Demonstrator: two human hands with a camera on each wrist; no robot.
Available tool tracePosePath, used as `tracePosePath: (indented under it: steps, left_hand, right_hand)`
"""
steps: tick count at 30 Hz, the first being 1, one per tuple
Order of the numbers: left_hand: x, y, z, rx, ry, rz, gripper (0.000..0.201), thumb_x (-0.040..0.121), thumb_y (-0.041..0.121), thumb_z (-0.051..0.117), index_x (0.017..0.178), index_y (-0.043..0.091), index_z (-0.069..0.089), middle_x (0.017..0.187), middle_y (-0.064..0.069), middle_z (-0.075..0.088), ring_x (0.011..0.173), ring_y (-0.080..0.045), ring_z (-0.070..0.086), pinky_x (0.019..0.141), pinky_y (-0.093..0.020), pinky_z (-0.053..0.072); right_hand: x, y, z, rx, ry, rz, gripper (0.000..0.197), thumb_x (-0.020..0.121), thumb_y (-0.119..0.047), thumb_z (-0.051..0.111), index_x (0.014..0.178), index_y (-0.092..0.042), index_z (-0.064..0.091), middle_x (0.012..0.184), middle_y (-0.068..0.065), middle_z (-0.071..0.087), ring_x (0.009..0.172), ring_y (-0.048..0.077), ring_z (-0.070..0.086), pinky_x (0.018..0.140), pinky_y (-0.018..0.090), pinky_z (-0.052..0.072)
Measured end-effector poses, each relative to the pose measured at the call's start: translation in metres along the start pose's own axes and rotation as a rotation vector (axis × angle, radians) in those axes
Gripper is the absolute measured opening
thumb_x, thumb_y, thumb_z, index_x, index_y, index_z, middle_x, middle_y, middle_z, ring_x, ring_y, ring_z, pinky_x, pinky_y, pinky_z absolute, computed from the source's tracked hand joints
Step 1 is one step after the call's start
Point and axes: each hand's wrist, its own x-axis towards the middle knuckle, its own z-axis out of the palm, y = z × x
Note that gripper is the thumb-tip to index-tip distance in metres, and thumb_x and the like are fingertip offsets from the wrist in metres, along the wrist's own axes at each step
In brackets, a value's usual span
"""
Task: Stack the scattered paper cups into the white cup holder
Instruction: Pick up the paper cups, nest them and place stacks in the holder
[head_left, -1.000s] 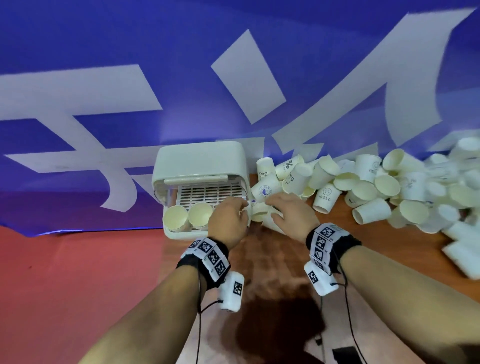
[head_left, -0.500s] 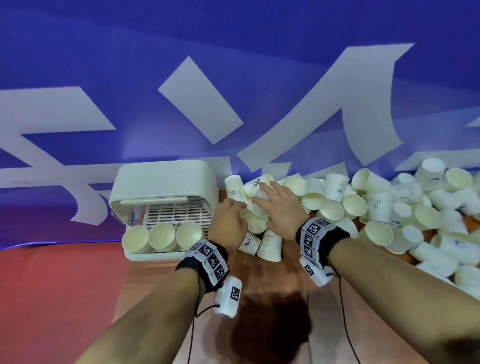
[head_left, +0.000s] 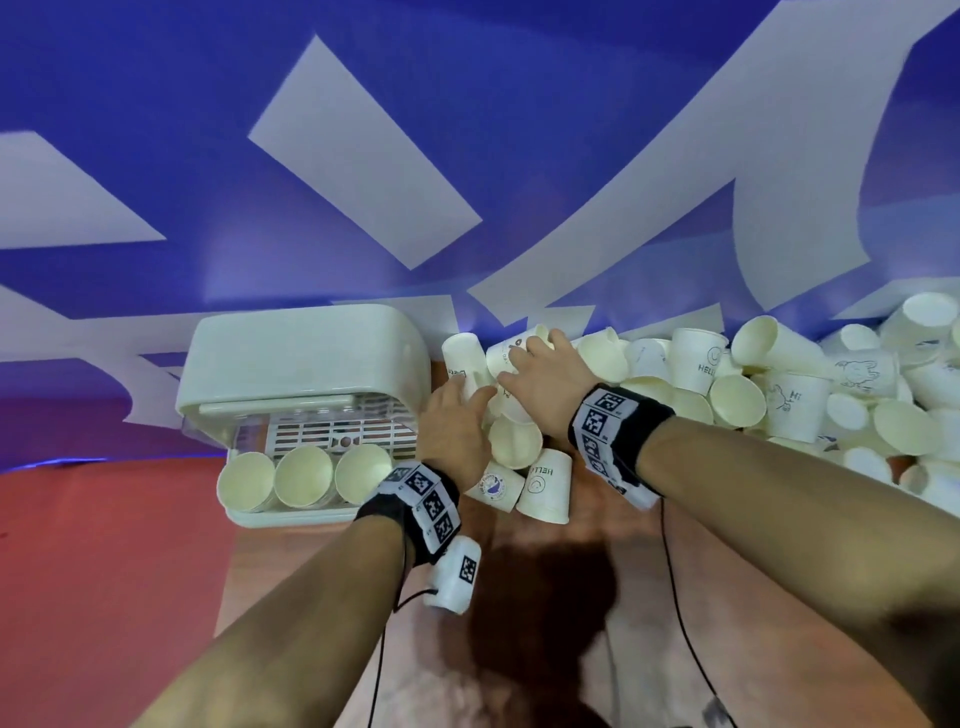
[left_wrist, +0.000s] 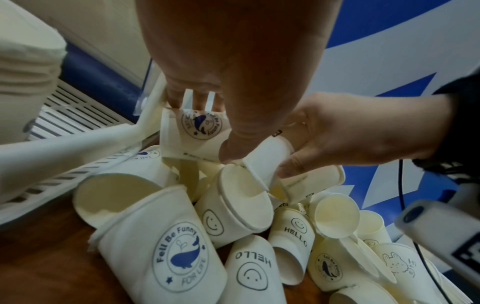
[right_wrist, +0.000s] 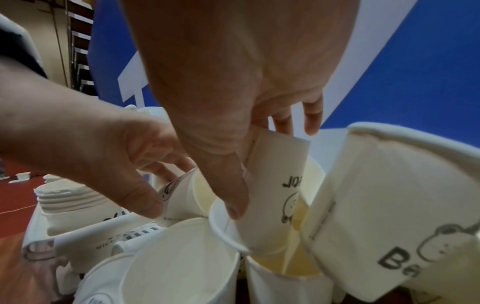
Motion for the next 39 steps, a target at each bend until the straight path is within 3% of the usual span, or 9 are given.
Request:
tracePosePath:
  steps: [3, 6, 11, 16, 20, 25, 33, 37, 39]
  left_hand:
    - [0.005, -0.001, 0.003, 0.045, -0.005, -0.004, 0.048, 0.089, 0.024, 0.055, 0.136, 0.032, 0.045, 0.150, -0.007, 0.031, 0.131, -0.029, 0.036, 0.106, -0.043, 0.037]
    - [0.006, 0.002, 0.004, 0.107, -0.001, -0.002, 0.044, 0.090, 0.022, 0.052, 0.132, 0.033, 0.043, 0.146, -0.002, 0.032, 0.127, -0.027, 0.037, 0.101, -0.044, 0.037]
    - [0.007, 0.004, 0.000, 0.109, 0.002, -0.011, 0.024, 0.090, 0.026, 0.054, 0.114, 0.023, 0.052, 0.129, -0.003, 0.043, 0.115, -0.025, 0.044, 0.096, -0.043, 0.042]
    - [0.001, 0.006, -0.015, -0.060, 0.048, -0.053, 0.024, 0.089, 0.035, 0.055, 0.103, 0.016, 0.060, 0.118, -0.006, 0.050, 0.103, -0.027, 0.051, 0.082, -0.040, 0.047]
    - [-0.013, 0.007, -0.028, -0.169, 0.109, -0.076, 0.028, 0.091, 0.041, 0.052, 0.097, 0.014, 0.059, 0.103, -0.008, 0.058, 0.090, -0.028, 0.056, 0.067, -0.029, 0.032]
    - [-0.036, 0.002, -0.049, -0.326, 0.164, -0.036, 0.033, 0.095, 0.037, 0.050, 0.113, 0.012, 0.062, 0.104, -0.015, 0.061, 0.099, -0.031, 0.055, 0.083, -0.035, 0.043]
    - [-0.080, -0.035, -0.075, -0.466, 0.215, -0.032, 0.032, 0.091, 0.039, 0.048, 0.092, 0.011, 0.064, 0.092, -0.012, 0.061, 0.091, -0.031, 0.058, 0.078, -0.033, 0.042]
    - [-0.105, -0.065, -0.085, -0.496, 0.259, -0.097, 0.029, 0.095, 0.031, 0.054, 0.113, 0.012, 0.064, 0.119, -0.008, 0.052, 0.112, -0.021, 0.048, 0.098, -0.030, 0.037]
    - [-0.115, -0.077, -0.088, -0.512, 0.259, -0.129, 0.031, 0.095, 0.031, 0.055, 0.117, 0.012, 0.064, 0.124, -0.008, 0.050, 0.111, -0.019, 0.048, 0.099, -0.029, 0.037]
  right_hand:
    - [0.001, 0.004, 0.002, 0.060, 0.016, 0.014, 0.037, 0.085, -0.028, 0.057, 0.122, -0.026, 0.052, 0.126, 0.004, 0.051, 0.114, 0.027, 0.046, 0.095, 0.043, 0.032]
    - [-0.001, 0.009, 0.004, 0.151, 0.032, 0.057, 0.046, 0.082, -0.043, 0.062, 0.123, -0.025, 0.051, 0.121, 0.002, 0.054, 0.110, 0.026, 0.048, 0.091, 0.041, 0.034]
    - [-0.012, 0.013, 0.010, 0.291, 0.064, 0.149, 0.049, 0.080, -0.049, 0.061, 0.122, -0.024, 0.051, 0.116, 0.002, 0.056, 0.107, 0.024, 0.051, 0.094, 0.041, 0.038]
    - [-0.031, 0.018, 0.008, 0.721, 0.193, 0.353, 0.051, 0.073, -0.050, 0.070, 0.112, -0.024, 0.050, 0.109, -0.003, 0.056, 0.099, 0.021, 0.055, 0.080, 0.034, 0.043]
    - [-0.043, 0.014, -0.006, 1.081, 0.296, 0.504, 0.050, 0.069, -0.049, 0.074, 0.104, -0.028, 0.045, 0.102, -0.007, 0.057, 0.089, 0.016, 0.055, 0.073, 0.031, 0.044]
    - [-0.058, -0.002, -0.034, 1.291, 0.371, 0.468, 0.068, 0.074, -0.041, 0.076, 0.133, -0.028, 0.044, 0.116, -0.004, 0.053, 0.105, 0.016, 0.052, 0.087, 0.028, 0.041]
    - [-0.067, -0.045, -0.067, 1.324, 0.408, 0.412, 0.065, 0.080, -0.047, 0.071, 0.139, -0.032, 0.046, 0.131, -0.005, 0.056, 0.117, 0.015, 0.052, 0.101, 0.033, 0.043]
    - [-0.062, -0.071, -0.086, 1.458, 0.466, 0.411, 0.061, 0.084, -0.048, 0.067, 0.138, -0.031, 0.047, 0.126, -0.009, 0.055, 0.115, 0.009, 0.049, 0.099, 0.029, 0.040]
    - [-0.058, -0.084, -0.094, 1.515, 0.471, 0.393, 0.061, 0.086, -0.046, 0.066, 0.141, -0.030, 0.044, 0.123, -0.007, 0.054, 0.113, 0.008, 0.048, 0.095, 0.026, 0.038]
